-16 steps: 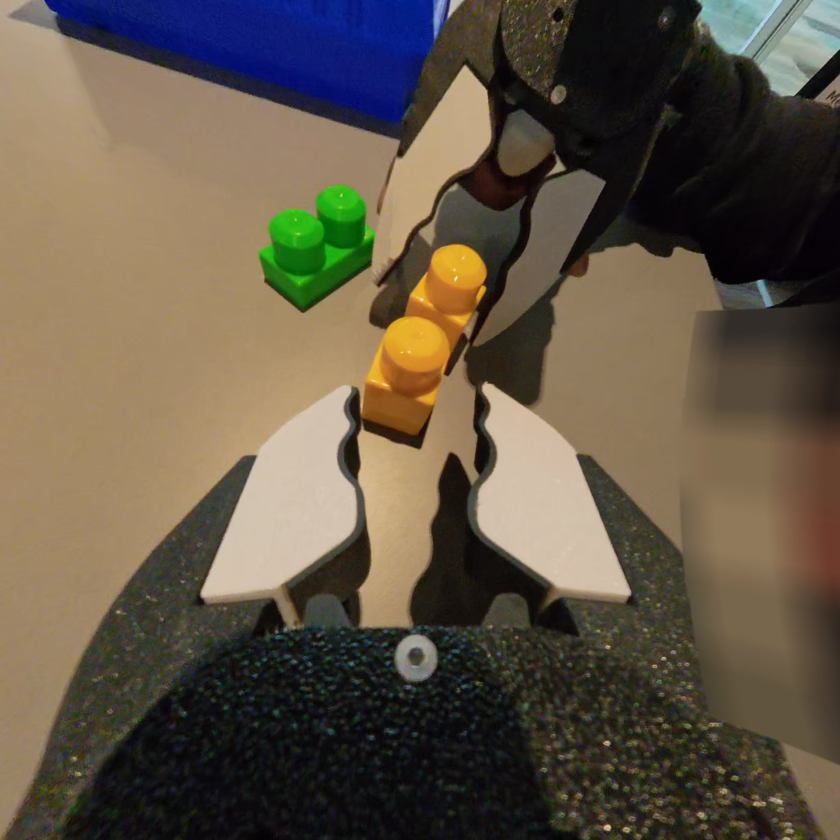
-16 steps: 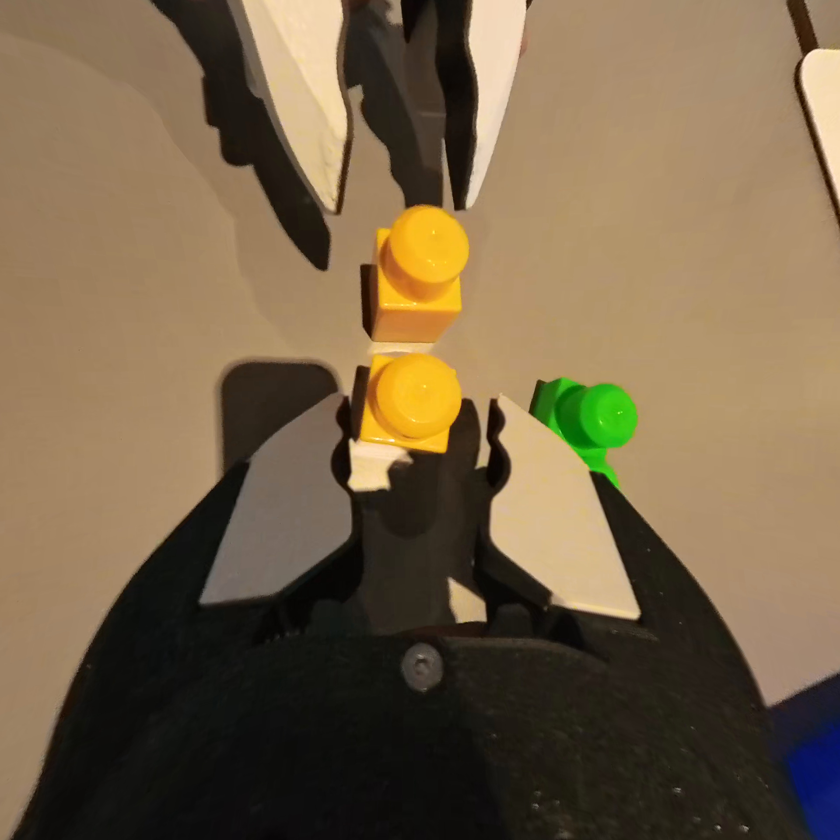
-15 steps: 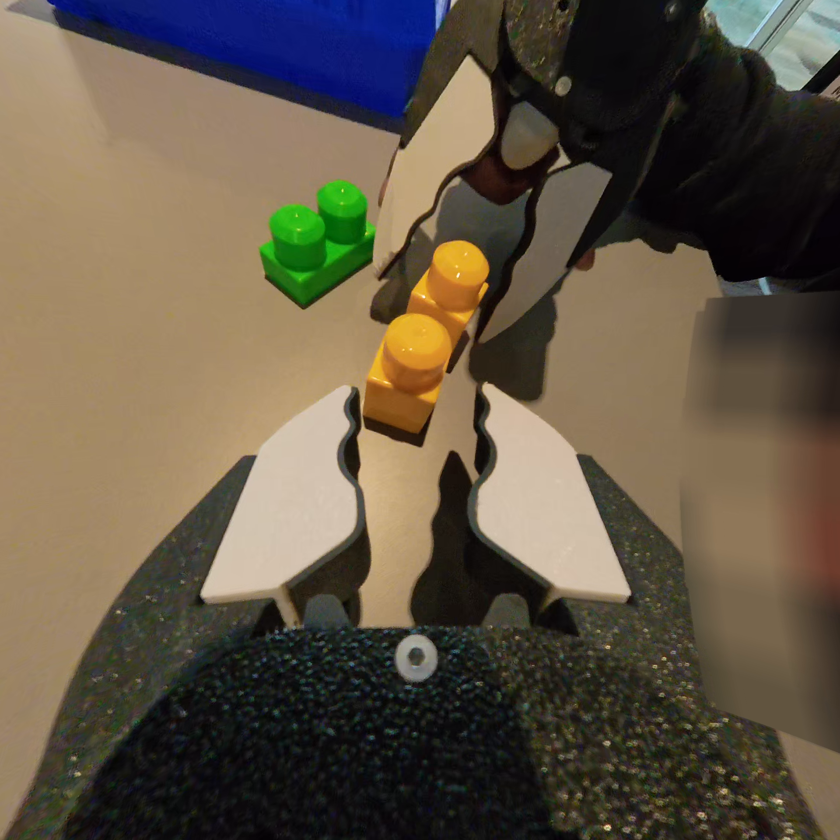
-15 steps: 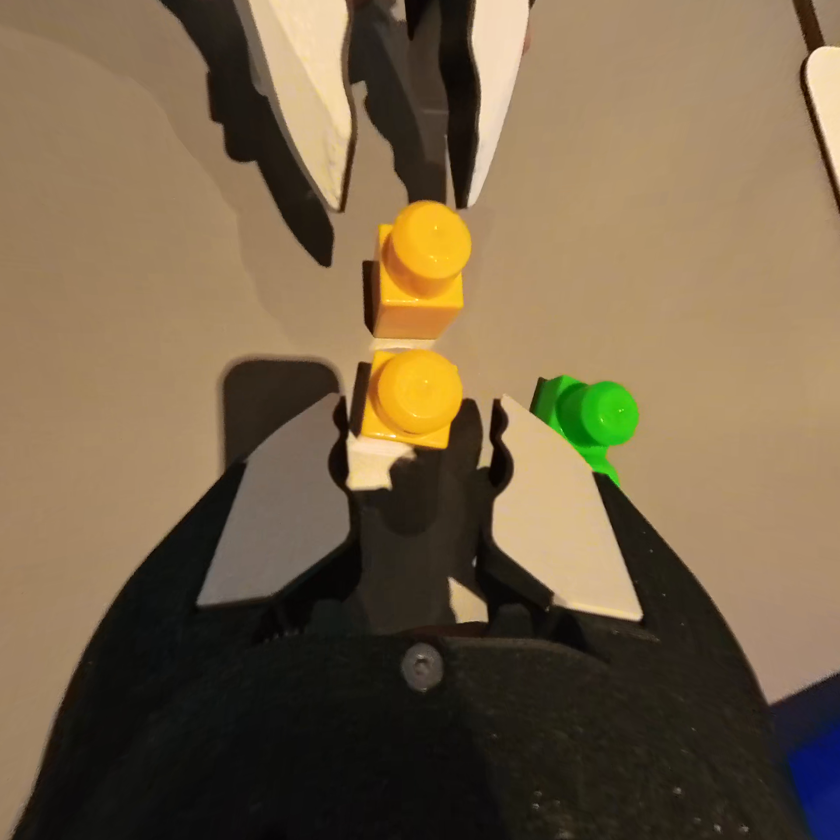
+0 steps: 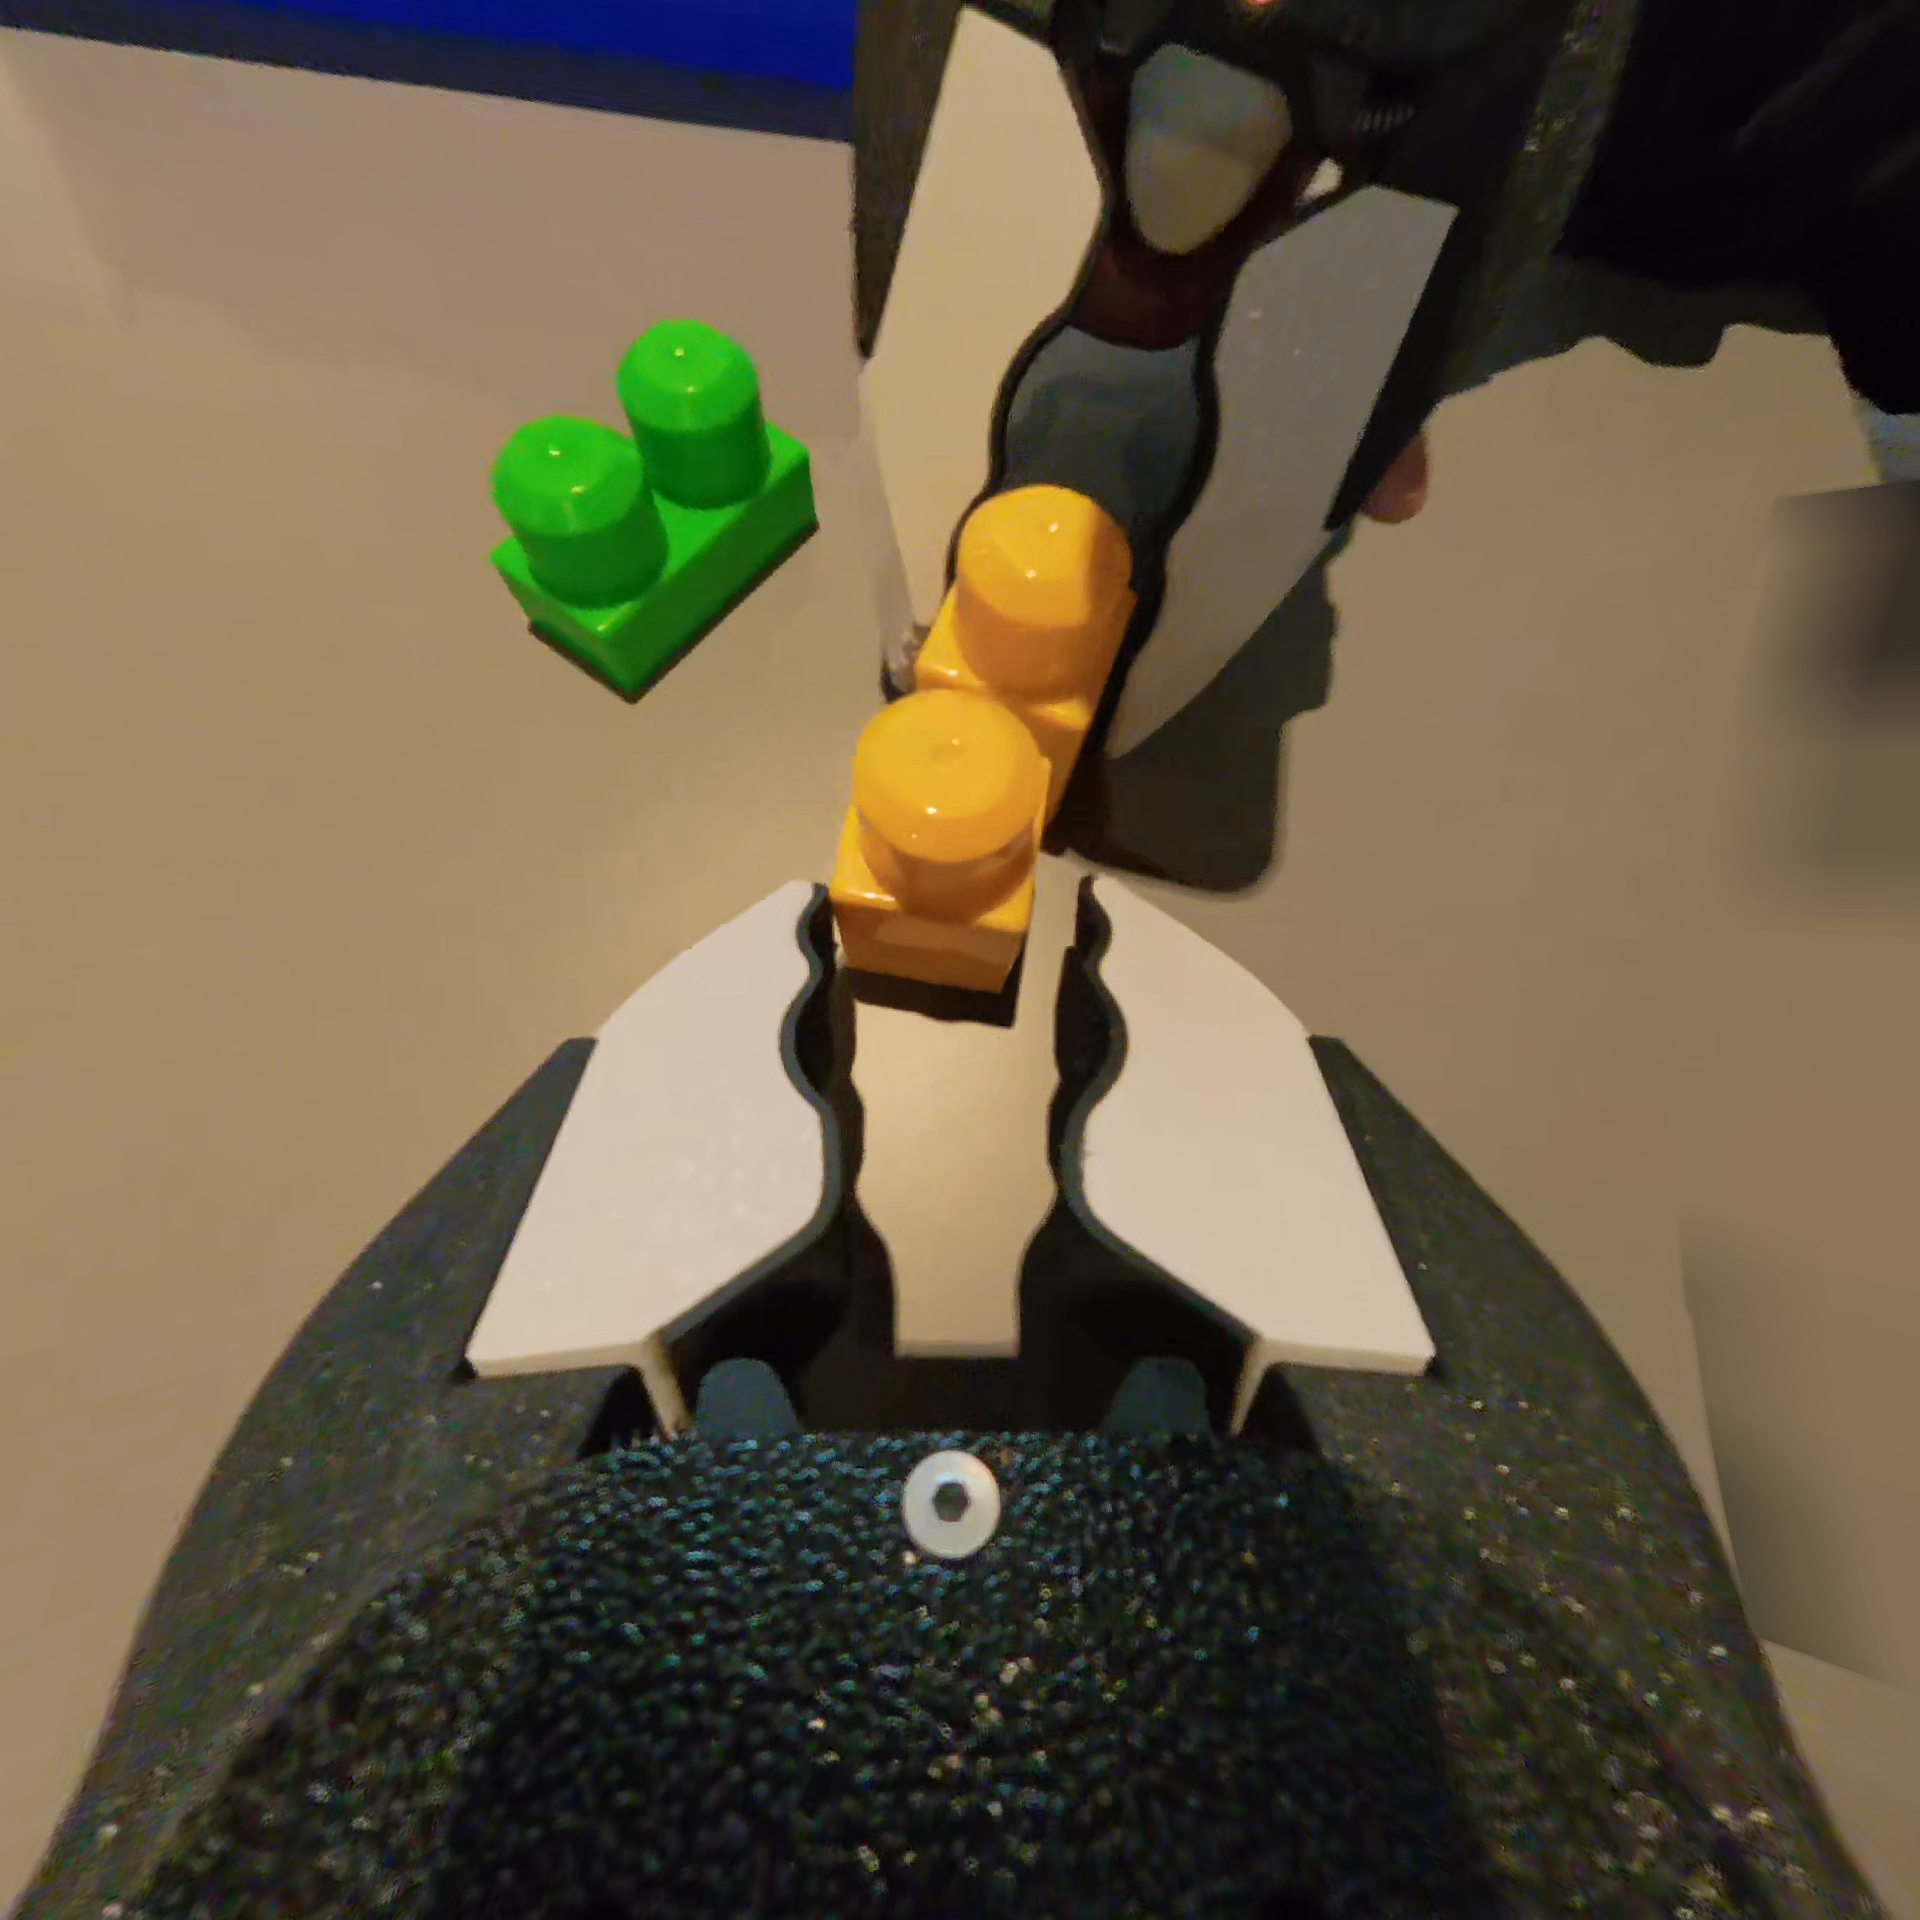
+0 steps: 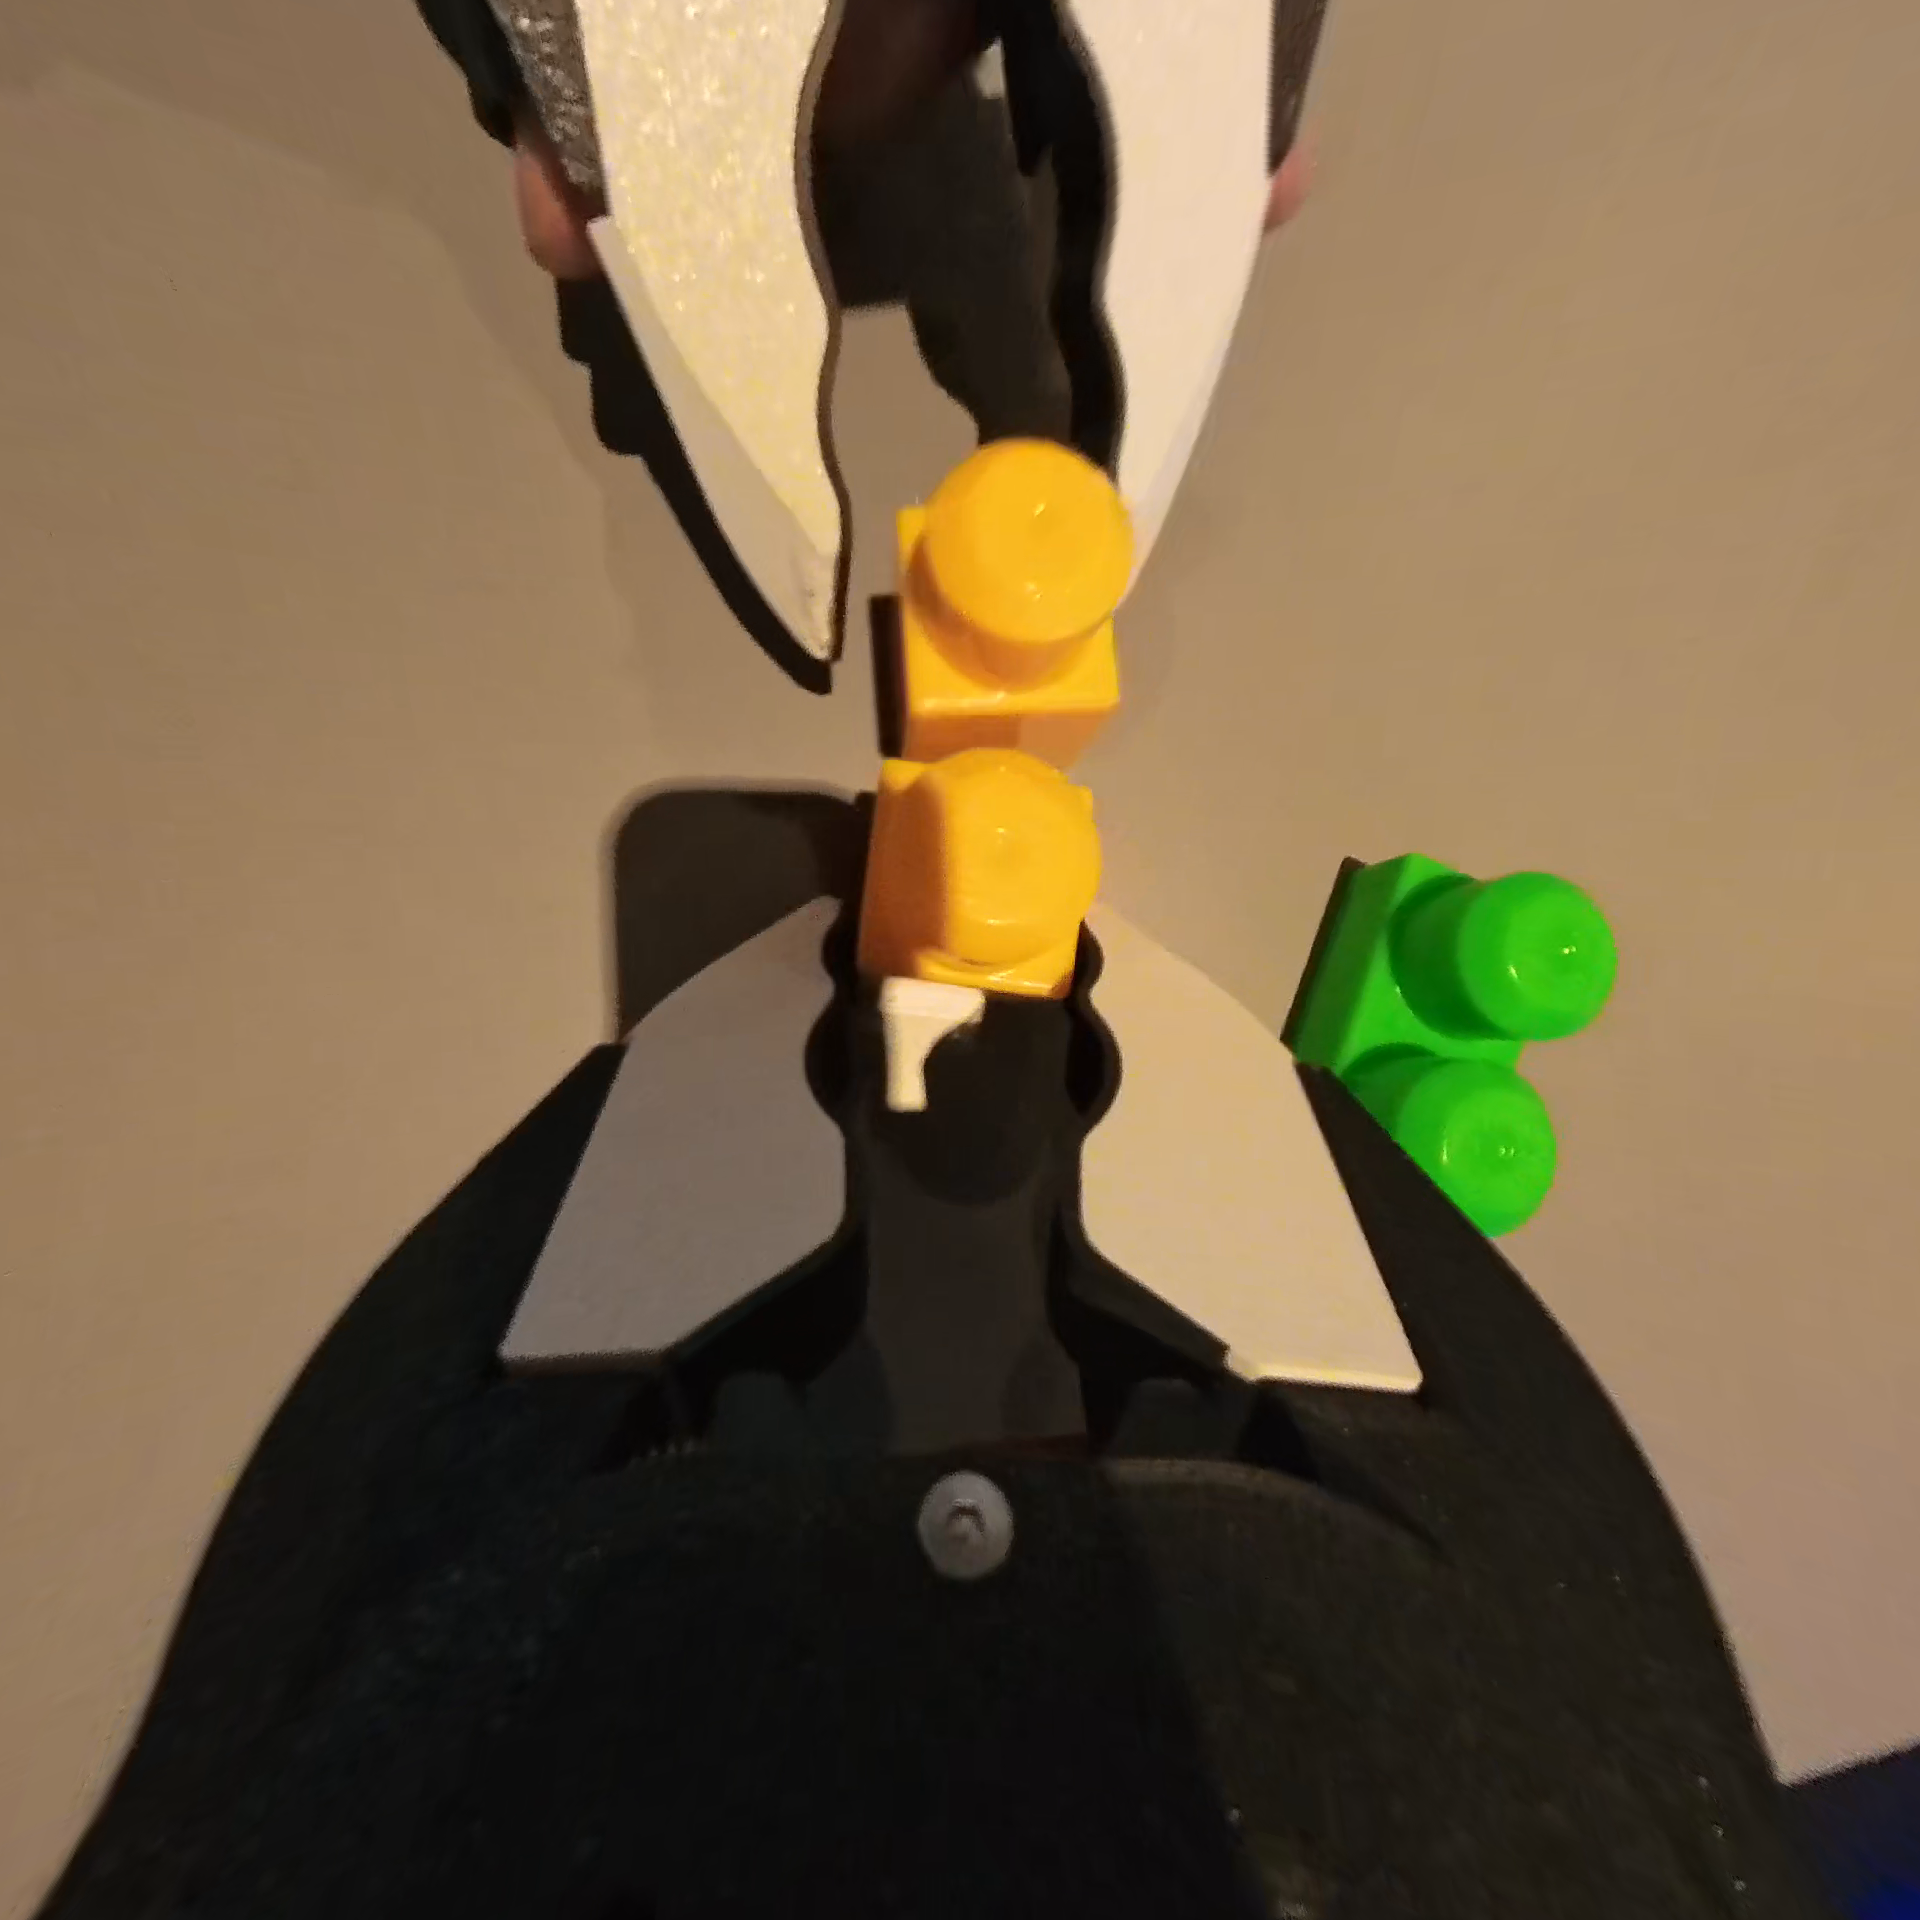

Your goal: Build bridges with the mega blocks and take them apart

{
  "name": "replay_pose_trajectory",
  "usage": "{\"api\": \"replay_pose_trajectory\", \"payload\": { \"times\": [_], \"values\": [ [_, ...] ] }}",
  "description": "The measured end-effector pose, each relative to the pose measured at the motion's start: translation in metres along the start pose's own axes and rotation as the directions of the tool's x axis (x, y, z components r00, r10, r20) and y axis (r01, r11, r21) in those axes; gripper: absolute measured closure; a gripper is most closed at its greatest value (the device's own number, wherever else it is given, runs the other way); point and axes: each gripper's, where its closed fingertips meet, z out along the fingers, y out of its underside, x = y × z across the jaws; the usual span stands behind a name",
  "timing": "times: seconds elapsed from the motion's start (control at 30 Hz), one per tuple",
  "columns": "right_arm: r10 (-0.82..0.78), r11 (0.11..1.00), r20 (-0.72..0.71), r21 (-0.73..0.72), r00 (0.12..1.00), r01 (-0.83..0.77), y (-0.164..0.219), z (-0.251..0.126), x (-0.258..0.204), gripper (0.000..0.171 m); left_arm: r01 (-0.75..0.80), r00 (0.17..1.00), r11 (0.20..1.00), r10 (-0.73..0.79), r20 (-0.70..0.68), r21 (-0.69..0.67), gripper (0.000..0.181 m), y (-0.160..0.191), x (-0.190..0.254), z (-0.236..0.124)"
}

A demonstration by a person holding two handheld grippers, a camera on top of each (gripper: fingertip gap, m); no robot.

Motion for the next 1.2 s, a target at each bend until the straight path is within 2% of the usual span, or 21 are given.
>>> {"api": "replay_pose_trajectory", "payload": {
  "times": [0.2,0.37,0.7,1.2],
  "values": [
    [-0.079,0.996,0.0,0.049,0.997,0.078,-0.006,0.003,-0.002,0.133,-0.034,0.998,0.997,0.03,-0.052,-0.071,0.146,0.008,0.015,0.003],
    [-0.134,0.987,0.075,0.095,0.988,0.126,-0.008,0.005,-0.017,0.132,-0.045,0.996,0.994,0.037,-0.082,-0.1,0.145,0.011,0.023,0.002],
    [-0.181,0.975,0.115,0.154,0.977,0.163,-0.01,0.005,-0.023,0.132,-0.006,1.0,0.986,0.007,0.005,-0.17,0.145,0.013,0.026,0.001],
    [-0.216,0.966,0.151,0.175,0.965,0.189,-0.011,0.005,-0.03,0.133,0.024,0.999,0.979,-0.033,-0.04,-0.202,0.144,0.016,0.035,0.0]
  ]
}}
